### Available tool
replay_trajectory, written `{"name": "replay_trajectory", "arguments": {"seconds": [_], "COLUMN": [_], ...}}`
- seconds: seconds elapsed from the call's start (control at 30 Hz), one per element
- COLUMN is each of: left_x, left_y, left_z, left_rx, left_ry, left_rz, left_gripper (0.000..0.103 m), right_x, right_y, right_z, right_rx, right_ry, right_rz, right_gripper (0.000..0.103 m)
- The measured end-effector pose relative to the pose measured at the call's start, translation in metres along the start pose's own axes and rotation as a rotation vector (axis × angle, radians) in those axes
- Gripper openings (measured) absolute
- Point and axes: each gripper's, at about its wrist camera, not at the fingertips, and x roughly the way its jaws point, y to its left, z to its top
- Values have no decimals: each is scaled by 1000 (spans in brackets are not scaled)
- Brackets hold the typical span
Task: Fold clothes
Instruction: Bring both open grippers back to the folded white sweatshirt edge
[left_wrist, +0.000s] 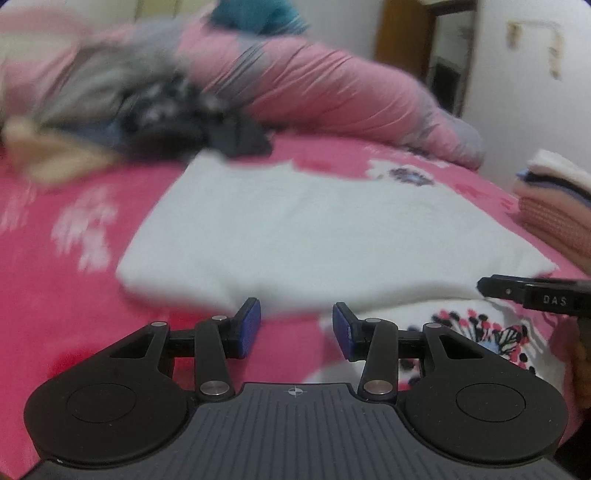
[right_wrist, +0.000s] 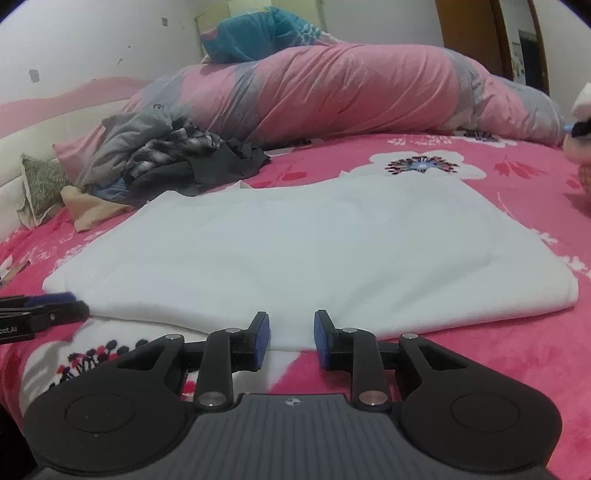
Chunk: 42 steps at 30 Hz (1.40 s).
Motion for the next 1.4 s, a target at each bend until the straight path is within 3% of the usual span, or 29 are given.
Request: {"name": "replay_trajectory", "arguments": {"seconds": [0.13, 0.47, 0.73, 0.97, 1.2, 1.4], "left_x": [-13, -20, -25, -25, -25, -24], "left_y": [24, 36, 46, 41, 38, 38], "left_z": [-3, 4, 10, 22, 25, 25], "left_rx": [-192, -283, -355, -331, -312, -310], "left_ry": [-26, -40, -52, -23, 8, 39], "left_rz": [-57, -43, -32, 16, 61, 106], "left_gripper": [43, 49, 59, 78, 96, 98], "right_x": [0, 2, -1, -5, -12, -22], "right_y": [-3, -3, -2, -6, -12, 6], "right_z": [-1, -6, -10, -9, -3, 6], "right_rx": [11, 3, 0, 63, 147, 222], "right_ry": [-3, -31, -52, -45, -6, 27], "right_rz": [16, 27, 32, 94, 117, 144], "right_gripper": [30, 35, 39, 58, 60, 60]}}
